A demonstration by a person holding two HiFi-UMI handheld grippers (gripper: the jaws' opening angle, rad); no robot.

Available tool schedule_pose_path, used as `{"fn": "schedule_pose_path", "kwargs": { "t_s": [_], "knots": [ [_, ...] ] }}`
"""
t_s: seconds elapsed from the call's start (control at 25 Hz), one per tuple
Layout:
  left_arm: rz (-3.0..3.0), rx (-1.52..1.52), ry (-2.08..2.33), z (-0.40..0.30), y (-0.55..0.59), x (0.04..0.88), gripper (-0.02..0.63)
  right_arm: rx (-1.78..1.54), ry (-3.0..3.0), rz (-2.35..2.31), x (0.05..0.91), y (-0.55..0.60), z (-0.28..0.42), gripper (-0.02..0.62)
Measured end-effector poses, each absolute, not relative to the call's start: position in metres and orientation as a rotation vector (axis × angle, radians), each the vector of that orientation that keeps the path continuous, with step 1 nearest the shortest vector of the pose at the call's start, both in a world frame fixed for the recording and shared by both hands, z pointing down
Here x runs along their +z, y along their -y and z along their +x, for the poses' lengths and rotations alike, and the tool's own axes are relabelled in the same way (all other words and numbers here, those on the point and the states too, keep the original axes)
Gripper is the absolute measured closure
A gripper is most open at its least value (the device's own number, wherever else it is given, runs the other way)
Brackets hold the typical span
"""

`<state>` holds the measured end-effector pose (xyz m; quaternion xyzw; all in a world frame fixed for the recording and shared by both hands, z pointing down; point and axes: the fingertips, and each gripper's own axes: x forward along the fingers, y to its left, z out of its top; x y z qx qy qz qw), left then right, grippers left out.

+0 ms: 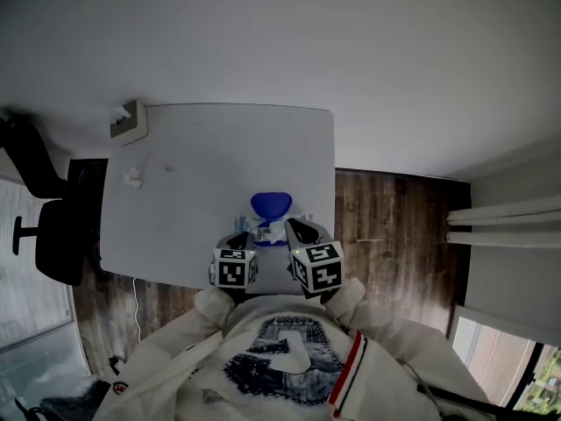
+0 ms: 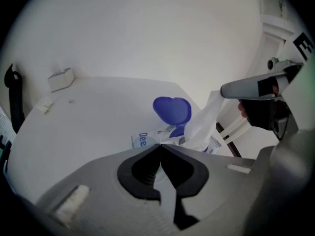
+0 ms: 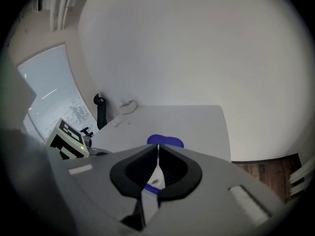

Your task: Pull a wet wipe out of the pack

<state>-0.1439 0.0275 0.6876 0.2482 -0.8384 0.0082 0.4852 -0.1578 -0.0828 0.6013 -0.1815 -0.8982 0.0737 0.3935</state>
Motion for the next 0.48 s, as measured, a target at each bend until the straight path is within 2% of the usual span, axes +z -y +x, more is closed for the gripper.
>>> {"fn": "schedule_pose_path", "kwargs": {
  "t_s": [0.48],
  "knots": [
    [0.527,0.026,2.081,-0.146,-0.03,0.685,0.594,0.223,2.356,-0.482,0.566,0.11,-0.168,0.58]
  ]
}}
